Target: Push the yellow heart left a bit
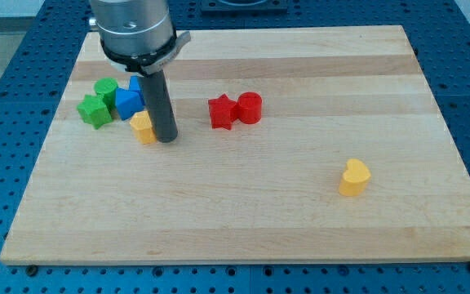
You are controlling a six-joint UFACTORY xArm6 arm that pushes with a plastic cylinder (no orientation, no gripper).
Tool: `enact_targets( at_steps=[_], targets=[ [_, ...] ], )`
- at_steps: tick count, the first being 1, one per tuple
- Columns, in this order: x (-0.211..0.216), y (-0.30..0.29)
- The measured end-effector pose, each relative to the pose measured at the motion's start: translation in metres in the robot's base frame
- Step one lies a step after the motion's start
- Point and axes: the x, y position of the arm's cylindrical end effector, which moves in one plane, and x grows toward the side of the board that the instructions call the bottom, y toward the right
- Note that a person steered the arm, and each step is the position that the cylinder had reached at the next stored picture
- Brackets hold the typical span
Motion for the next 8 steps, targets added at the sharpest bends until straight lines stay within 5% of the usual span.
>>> enact_targets(
  at_steps=[3, 8],
  targets=[
    [-0.006, -0.039],
    [0.117, 0.108]
  ],
)
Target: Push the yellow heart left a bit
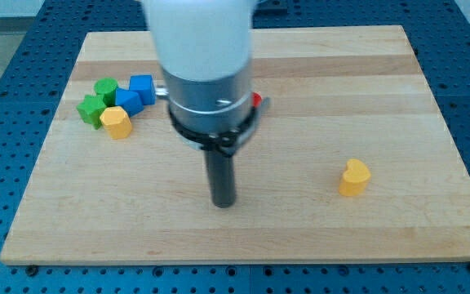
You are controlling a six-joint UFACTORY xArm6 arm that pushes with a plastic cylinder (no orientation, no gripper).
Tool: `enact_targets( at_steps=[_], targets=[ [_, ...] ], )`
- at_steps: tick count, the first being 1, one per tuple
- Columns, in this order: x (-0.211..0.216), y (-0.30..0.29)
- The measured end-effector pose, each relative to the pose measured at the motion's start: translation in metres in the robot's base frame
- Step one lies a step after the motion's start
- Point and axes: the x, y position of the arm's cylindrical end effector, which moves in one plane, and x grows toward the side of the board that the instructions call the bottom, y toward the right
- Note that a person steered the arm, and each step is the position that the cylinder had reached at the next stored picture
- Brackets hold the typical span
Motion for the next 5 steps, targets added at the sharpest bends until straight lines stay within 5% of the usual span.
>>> enact_targets(
  at_steps=[5],
  targets=[
    [0.005, 0.187]
  ],
)
